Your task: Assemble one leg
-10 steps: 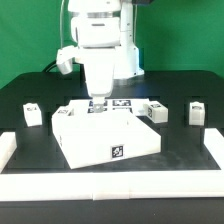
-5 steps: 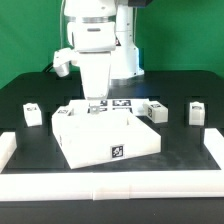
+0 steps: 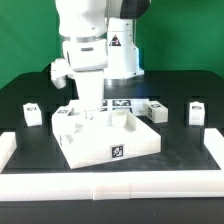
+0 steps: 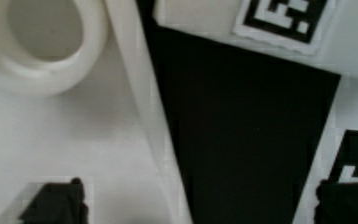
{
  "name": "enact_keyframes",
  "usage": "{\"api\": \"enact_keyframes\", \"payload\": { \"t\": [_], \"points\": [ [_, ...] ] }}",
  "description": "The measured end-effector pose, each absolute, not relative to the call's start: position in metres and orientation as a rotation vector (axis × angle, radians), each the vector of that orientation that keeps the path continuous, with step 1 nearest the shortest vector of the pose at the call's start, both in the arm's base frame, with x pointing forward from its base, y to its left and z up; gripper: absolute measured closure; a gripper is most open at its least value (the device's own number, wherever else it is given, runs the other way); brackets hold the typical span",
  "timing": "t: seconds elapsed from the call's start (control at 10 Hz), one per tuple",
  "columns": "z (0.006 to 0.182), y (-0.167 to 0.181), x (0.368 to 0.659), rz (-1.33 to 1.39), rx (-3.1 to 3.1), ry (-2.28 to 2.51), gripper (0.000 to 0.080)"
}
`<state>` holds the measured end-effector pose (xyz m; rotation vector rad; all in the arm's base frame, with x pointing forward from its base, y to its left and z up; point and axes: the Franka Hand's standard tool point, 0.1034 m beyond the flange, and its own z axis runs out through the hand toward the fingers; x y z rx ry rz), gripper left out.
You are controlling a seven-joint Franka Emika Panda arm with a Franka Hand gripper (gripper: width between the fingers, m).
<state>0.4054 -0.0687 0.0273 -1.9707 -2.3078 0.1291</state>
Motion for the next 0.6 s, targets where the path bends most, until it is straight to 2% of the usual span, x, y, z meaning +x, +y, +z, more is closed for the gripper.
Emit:
{"api": "enact_keyframes", "payload": {
  "t": [0.6],
  "points": [
    [0.010,-0.069,0.413,0.145,-1.960,-2.285,0.0150]
  ]
}}
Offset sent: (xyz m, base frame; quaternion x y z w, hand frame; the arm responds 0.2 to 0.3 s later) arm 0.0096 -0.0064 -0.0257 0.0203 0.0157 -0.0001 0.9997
